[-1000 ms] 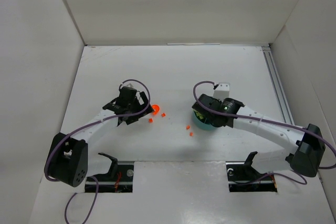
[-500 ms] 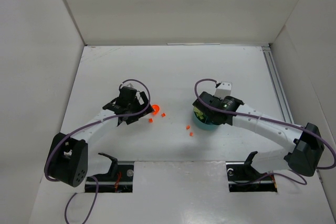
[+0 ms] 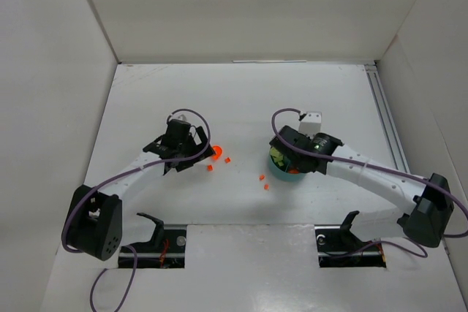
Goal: Sort the legos into containers by color
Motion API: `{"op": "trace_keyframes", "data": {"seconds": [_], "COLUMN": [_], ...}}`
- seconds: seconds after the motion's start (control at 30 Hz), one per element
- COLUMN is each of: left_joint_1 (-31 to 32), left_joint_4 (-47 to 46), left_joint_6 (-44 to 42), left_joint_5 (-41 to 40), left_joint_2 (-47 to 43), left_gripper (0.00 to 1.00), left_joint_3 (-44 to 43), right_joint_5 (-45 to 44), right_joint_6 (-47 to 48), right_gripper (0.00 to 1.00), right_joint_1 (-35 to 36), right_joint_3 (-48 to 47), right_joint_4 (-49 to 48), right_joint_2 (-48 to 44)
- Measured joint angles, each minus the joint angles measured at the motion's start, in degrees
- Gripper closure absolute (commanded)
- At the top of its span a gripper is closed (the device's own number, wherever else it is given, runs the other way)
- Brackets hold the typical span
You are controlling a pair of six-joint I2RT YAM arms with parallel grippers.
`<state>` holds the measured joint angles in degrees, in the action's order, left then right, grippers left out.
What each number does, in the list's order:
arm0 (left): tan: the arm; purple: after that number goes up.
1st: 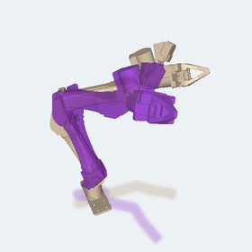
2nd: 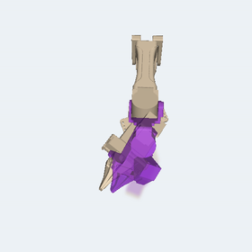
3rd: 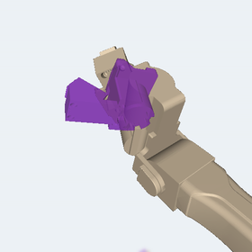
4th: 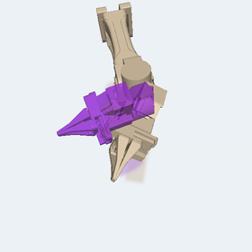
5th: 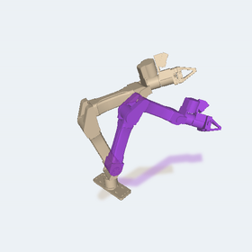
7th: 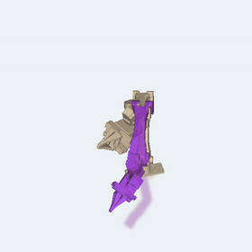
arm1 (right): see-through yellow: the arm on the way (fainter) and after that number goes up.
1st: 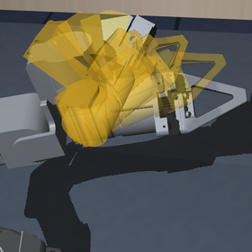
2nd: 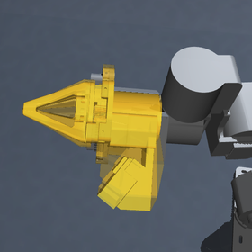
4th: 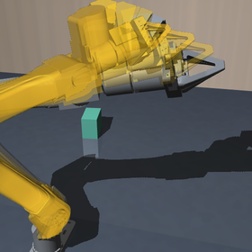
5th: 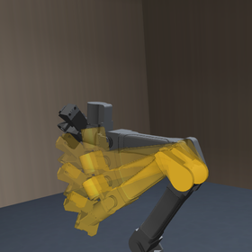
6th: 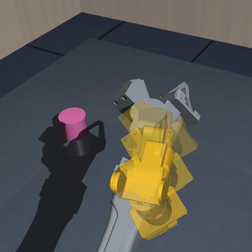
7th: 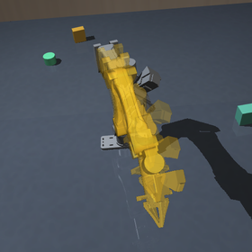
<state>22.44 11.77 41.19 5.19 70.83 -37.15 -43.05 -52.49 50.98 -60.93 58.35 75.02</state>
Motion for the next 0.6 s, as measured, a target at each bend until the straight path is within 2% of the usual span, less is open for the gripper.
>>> {"op": "trace_keyframes", "data": {"seconds": [0.03,0.1,0.13,0.17,0.27,0.4,0.43,0.6], "left_joint_1": [0.1,0.6,0.9,1.1,1.7,1.9,1.9,1.8], "left_joint_4": [0.0,0.0,-0.2,-0.5,-1.7,-3.7,-3.7,-4.0], "left_joint_6": [-0.4,-1.7,-2.4,-2.9,-4.4,-5.9,-6.3,-6.4], "left_joint_5": [0.1,0.0,-0.2,-0.4,-1.3,-2.0,-2.1,-2.4], "left_joint_2": [0.0,0.0,0.0,0.1,2.1,6.5,7.4,9.7], "left_gripper": [0.04,0.04,0.05,0.09,0.13,0.26,0.35,0.40], "left_joint_3": [-0.3,-1.6,-2.5,-3.5,-7.5,-9.9,-10.0,-8.7], "right_joint_5": [0.0,0.0,-0.2,-0.5,-1.9,-4.1,-4.6,-6.3], "right_joint_6": [0.7,3.0,4.0,5.2,8.6,12.0,12.8,15.9], "right_gripper": [0.54,0.43,0.30,0.25,0.19,0.18,0.18,0.18], "right_joint_1": [0.0,0.1,0.1,0.1,0.1,0.1,0.1,0.1], "right_joint_3": [-0.3,-1.2,-1.4,-1.5,-1.5,-0.5,0.0,1.5], "right_joint_4": [0.0,0.0,0.0,-0.1,0.0,0.0,0.0,0.1], "right_joint_2": [-0.3,-1.7,-2.9,-4.3,-9.0,-16.1,-17.6,-21.8]}}
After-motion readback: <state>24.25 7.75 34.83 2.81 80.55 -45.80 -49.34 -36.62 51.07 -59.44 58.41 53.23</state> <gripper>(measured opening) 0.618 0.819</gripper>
